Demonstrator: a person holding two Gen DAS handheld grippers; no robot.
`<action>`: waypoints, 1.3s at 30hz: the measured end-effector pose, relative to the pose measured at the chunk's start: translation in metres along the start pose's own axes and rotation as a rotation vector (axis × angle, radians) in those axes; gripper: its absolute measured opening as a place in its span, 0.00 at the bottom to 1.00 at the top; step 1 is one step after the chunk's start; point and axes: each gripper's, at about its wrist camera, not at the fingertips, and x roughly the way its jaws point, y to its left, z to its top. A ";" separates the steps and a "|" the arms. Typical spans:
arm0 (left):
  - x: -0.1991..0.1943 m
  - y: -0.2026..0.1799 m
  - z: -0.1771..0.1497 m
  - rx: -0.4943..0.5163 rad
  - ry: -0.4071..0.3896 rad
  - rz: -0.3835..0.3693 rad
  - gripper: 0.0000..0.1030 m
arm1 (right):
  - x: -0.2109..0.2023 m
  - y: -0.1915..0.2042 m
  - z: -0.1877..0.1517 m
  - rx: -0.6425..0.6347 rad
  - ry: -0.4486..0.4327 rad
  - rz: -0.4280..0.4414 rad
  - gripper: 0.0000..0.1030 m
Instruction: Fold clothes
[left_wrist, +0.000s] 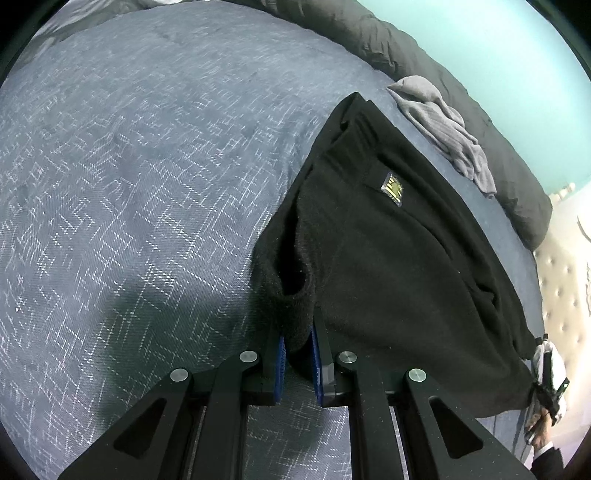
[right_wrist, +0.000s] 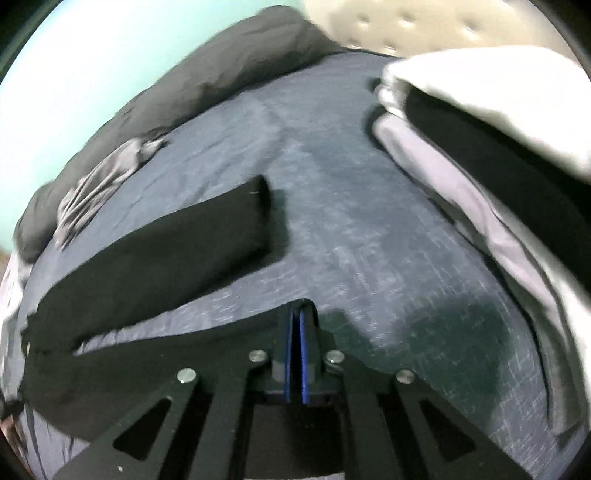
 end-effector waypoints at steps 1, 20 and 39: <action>0.000 0.000 0.000 0.000 0.001 0.000 0.12 | 0.005 -0.002 -0.002 0.015 0.011 -0.016 0.03; -0.003 0.004 0.000 -0.015 -0.004 -0.037 0.13 | -0.020 -0.011 -0.065 -0.023 0.119 0.022 0.43; -0.035 -0.010 0.001 0.019 -0.061 -0.027 0.09 | -0.065 -0.008 -0.042 -0.027 0.027 0.054 0.08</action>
